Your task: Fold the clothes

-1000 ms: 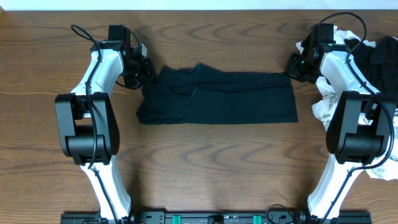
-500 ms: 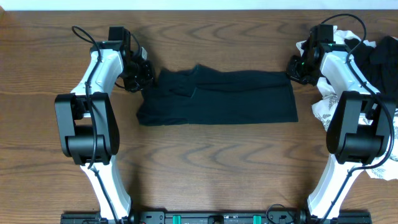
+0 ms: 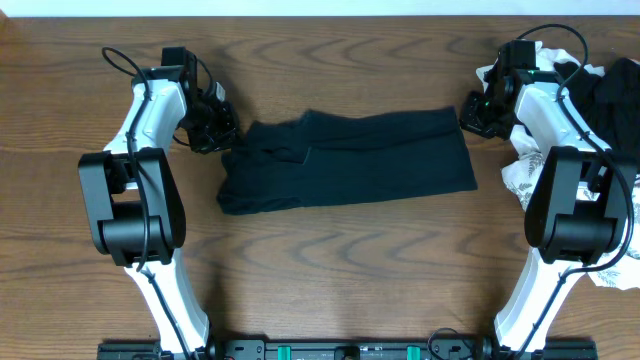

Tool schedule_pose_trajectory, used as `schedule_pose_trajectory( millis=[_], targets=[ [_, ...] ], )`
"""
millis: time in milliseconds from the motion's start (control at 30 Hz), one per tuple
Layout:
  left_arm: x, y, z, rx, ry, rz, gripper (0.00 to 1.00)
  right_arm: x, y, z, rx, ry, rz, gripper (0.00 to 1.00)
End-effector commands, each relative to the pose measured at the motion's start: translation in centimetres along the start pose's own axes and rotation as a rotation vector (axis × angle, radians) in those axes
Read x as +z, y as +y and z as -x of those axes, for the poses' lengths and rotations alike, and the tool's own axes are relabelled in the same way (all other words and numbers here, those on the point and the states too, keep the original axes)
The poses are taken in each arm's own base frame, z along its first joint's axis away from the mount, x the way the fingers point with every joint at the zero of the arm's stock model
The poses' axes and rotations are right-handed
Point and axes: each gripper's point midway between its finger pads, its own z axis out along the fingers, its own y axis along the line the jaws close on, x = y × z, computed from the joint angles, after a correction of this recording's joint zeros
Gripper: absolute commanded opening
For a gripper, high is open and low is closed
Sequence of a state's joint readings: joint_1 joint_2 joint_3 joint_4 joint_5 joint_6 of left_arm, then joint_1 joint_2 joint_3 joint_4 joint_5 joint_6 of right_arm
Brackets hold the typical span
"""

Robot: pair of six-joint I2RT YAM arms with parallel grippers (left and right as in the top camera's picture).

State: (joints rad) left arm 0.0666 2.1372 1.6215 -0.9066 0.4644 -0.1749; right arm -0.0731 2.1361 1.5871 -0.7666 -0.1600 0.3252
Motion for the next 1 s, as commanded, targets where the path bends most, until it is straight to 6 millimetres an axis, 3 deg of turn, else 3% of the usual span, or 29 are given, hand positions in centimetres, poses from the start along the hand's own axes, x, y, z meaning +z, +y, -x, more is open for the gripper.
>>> schedule_pose_trajectory(
  millis=[0, 167, 500, 967],
  targets=[
    [-1.0, -0.3, -0.1, 0.032, -0.02, -0.003, 0.06, -0.6, 1.0, 0.4, -0.026, -0.031, 0.02, 0.14],
    [-1.0, -0.3, 0.0, 0.032, -0.021, -0.004, 0.06, -1.0, 4.5, 2.2, -0.116, -0.1, 0.193, 0.27],
    [-1.0, -0.3, 0.2, 0.035, -0.029, -0.005, 0.06, -0.6, 5.9, 1.0, -0.162, -0.079, 0.197, 0.25],
    [-1.0, -0.4, 0.2, 0.036, -0.03, -0.006, 0.06, -0.2, 3.7, 0.1, -0.148, -0.044, 0.07, 0.24]
  ],
)
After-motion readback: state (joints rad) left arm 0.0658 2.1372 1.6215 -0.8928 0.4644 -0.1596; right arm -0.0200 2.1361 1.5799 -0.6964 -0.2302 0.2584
